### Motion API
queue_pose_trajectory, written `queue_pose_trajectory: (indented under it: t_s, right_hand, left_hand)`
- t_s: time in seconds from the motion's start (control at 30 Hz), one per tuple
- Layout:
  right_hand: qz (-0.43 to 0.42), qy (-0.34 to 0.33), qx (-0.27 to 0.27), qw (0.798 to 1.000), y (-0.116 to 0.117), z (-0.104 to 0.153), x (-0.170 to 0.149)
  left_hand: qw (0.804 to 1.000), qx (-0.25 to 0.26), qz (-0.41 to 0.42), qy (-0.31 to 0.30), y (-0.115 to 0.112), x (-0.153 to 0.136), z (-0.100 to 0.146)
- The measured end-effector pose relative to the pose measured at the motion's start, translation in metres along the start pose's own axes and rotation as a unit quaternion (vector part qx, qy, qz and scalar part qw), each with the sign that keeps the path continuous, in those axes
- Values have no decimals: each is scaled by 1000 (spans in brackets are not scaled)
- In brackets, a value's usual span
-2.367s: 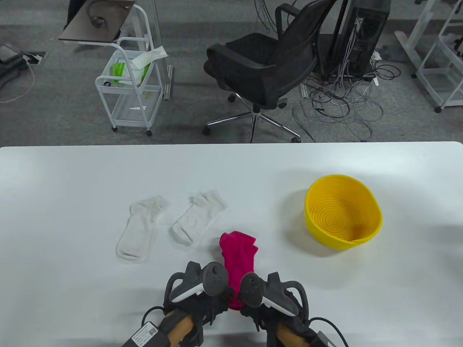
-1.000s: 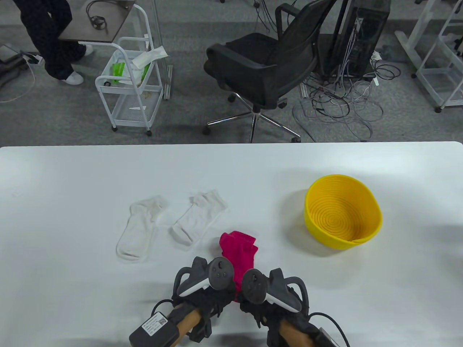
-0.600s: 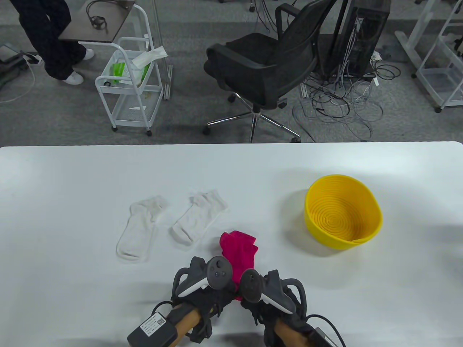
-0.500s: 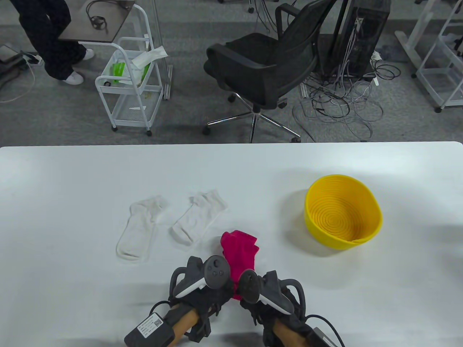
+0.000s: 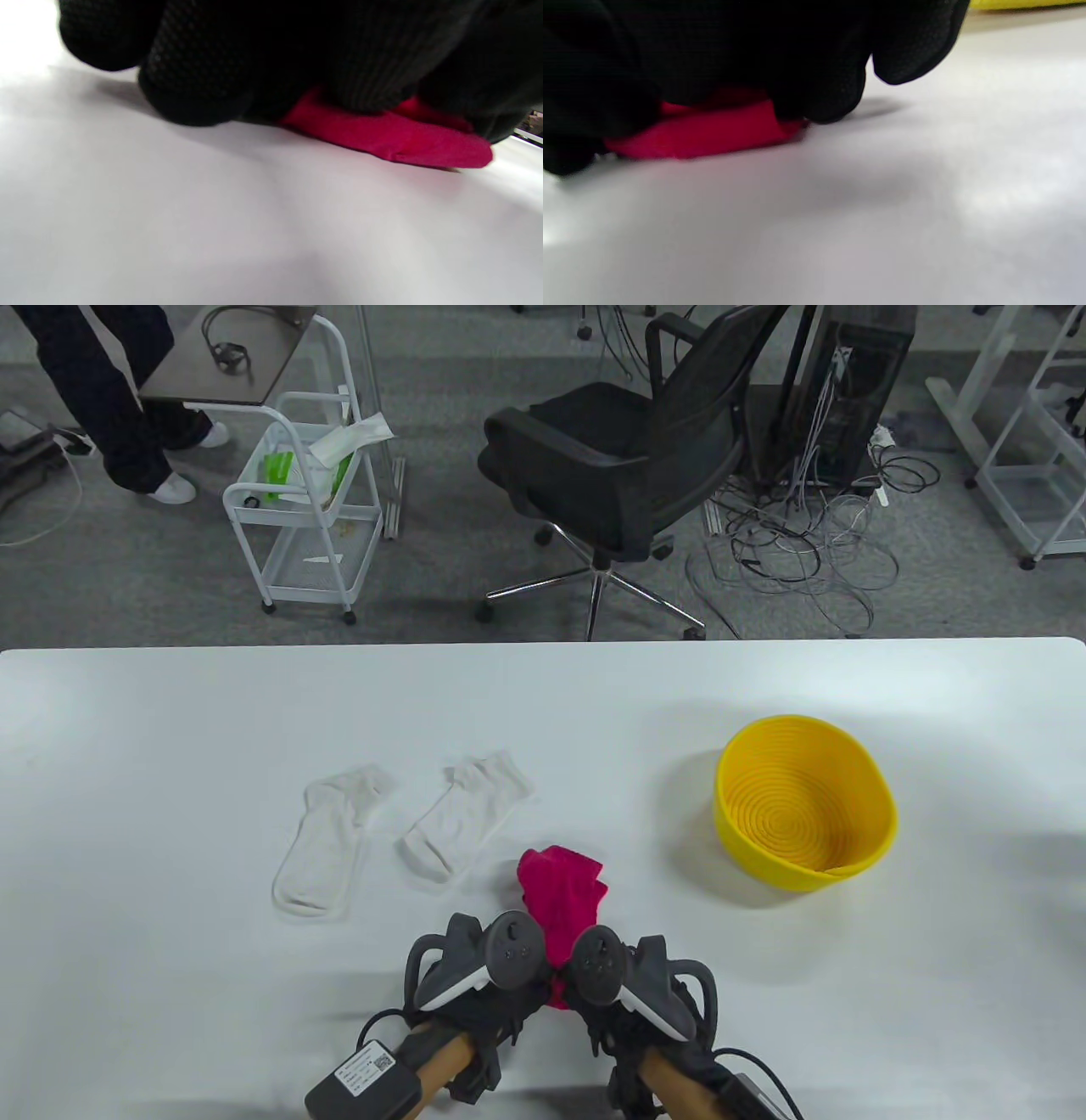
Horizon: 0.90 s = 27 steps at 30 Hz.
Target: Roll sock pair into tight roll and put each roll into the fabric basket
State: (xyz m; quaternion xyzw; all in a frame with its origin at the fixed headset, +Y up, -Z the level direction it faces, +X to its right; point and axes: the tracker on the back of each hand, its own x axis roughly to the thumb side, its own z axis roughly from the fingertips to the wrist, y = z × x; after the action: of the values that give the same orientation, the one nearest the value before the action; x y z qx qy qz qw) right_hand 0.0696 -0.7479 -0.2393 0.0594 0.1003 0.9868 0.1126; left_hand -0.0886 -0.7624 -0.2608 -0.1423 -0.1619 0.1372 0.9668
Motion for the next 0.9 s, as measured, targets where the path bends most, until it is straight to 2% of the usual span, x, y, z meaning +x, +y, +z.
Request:
queue_pose_trajectory:
  t_s: [0.07,0.13,0.43,0.67,0.77,0.9]
  right_hand:
    - [-3,-18,-19,1000,-11,4,1]
    - [-3,-40,-16,999,-17,8,4]
    - [63,-28,46,997,8,2,7]
    - [79,-25,10,997,17,2,10]
    - [87,-25,-16,996,19,2,12]
    - [76,-18,-15,997,18,1,11]
  left_hand:
    - [1000,-1,1,2,0,0,0]
    - [1000,0,2,4,0,0,0]
    - [1000,-10,7,4,1,0,1]
    - [1000,20,-18,2,12,1,9]
    - [1000,-19,-18,-5,8,1,7]
    - [999,-25,-28,-9,3,2,6]
